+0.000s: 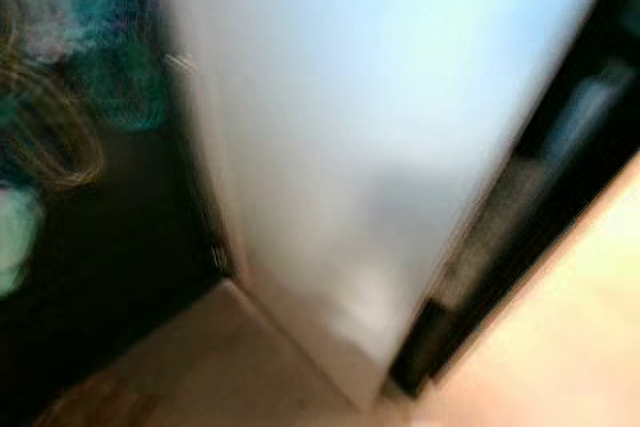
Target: Restocking fridge
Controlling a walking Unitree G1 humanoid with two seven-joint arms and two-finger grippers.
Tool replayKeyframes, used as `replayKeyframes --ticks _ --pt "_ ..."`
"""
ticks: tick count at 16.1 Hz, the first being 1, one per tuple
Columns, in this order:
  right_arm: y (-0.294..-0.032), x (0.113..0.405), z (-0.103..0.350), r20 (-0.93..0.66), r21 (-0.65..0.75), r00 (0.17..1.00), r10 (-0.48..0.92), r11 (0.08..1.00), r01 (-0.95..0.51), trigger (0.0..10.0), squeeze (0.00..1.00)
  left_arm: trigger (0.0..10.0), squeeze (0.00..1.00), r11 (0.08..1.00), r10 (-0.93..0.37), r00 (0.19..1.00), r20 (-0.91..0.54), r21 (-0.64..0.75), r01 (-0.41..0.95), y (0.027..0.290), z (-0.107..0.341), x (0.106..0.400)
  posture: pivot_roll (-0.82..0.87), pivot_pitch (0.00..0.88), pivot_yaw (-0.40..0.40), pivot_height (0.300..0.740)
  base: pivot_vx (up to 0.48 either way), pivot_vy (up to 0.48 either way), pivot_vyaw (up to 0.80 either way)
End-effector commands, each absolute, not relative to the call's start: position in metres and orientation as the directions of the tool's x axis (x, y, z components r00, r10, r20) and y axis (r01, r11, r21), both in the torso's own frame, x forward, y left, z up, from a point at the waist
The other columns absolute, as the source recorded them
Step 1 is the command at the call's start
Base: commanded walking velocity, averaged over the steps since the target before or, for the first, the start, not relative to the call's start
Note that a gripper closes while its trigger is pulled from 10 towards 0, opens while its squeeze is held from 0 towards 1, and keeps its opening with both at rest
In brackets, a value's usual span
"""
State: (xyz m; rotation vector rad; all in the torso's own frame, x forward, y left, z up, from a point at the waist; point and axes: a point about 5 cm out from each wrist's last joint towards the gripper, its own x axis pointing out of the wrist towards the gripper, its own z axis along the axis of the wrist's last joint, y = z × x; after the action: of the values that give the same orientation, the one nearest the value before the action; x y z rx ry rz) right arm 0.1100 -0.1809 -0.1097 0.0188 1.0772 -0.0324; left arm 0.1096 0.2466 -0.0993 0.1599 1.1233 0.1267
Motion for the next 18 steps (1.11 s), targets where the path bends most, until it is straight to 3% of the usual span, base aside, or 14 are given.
replayKeyframes --ticks 1,18 --pt "-0.179 0.081 -0.118 -0.929 -0.002 0.370 -0.019 0.999 0.048 10.0 0.00 10.0 0.00 0.983 0.174 0.433 -0.885 0.185 -0.017 0.245 -0.099 0.111 -0.03 0.000 0.016 0.740 0.000 0.000 -0.80" --pt "-0.185 0.060 -0.120 -0.938 -0.017 0.345 -0.040 0.997 0.069 10.0 0.00 10.0 0.00 0.982 0.167 0.407 -0.898 0.187 0.010 0.243 -0.104 0.093 -0.01 0.000 0.012 0.740 0.000 0.000 -0.80"
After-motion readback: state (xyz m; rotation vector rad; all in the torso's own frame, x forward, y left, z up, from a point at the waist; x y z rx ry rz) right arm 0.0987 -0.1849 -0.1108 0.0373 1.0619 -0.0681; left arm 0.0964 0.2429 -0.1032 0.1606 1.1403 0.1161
